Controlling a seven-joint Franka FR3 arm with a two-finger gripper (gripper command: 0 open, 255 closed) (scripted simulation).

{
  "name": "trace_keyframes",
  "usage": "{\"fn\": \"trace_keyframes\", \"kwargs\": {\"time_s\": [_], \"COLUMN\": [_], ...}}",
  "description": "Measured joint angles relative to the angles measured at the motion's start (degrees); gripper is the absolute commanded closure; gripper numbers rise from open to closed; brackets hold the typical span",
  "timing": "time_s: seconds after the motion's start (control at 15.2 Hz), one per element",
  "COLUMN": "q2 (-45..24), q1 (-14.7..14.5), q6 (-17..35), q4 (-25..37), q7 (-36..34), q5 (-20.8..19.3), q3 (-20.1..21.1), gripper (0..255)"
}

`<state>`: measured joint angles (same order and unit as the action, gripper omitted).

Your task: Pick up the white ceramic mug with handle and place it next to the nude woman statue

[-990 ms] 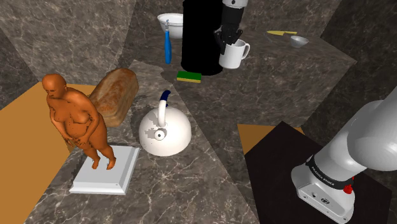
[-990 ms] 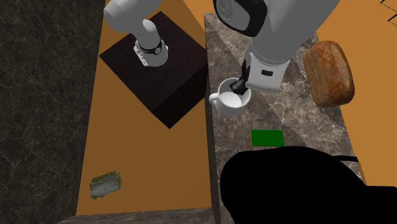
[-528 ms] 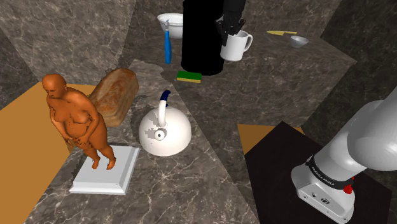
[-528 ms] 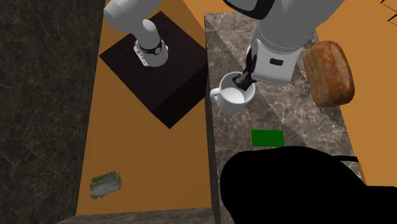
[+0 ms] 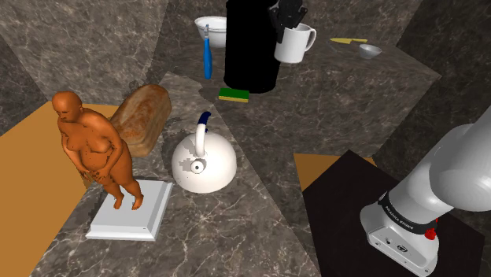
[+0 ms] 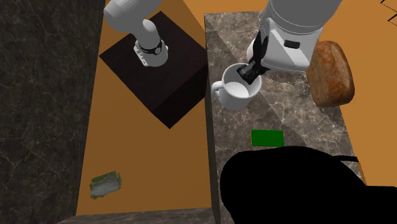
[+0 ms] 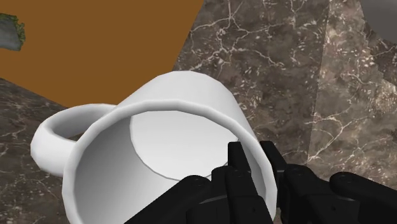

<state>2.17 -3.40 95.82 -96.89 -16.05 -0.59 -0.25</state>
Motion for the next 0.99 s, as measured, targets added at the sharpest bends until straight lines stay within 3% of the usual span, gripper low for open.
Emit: {"fn": "trace_keyframes", "kwargs": {"time_s": [0.99], "q2": [-3.6], "q1": [0.0], "q6": [-12.5], "q4": [16.0], "q7": [0.2], "q5": [0.0], "q3": [0.0], "gripper": [255]}}
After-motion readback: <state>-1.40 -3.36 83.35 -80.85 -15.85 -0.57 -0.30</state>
